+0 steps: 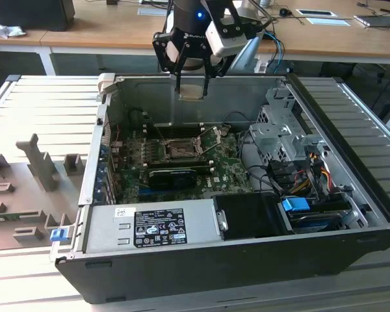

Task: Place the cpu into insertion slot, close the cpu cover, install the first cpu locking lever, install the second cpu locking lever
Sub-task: 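Place the cpu into insertion slot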

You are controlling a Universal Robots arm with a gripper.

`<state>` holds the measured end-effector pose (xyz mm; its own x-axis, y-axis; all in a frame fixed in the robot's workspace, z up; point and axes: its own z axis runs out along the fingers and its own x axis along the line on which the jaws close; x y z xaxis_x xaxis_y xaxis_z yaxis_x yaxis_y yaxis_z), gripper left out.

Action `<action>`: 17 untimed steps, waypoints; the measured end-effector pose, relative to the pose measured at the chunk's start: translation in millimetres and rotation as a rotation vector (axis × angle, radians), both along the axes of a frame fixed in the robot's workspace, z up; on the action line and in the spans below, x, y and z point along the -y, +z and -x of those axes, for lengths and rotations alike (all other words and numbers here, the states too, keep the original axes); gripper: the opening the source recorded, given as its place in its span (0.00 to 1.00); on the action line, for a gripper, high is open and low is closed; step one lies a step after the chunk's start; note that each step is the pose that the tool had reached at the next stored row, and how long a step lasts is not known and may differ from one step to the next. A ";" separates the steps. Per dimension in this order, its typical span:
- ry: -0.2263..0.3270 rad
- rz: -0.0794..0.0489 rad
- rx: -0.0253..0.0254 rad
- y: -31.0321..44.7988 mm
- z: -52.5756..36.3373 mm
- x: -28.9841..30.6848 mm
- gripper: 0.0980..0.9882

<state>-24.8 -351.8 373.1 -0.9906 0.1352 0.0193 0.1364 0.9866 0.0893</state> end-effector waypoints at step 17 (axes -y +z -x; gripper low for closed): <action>-0.039 0.000 0.0000 0.0 0.0 0.0 0.48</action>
<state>-24.8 -351.8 373.1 -0.9846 0.1739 0.0193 0.1749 0.9805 0.0893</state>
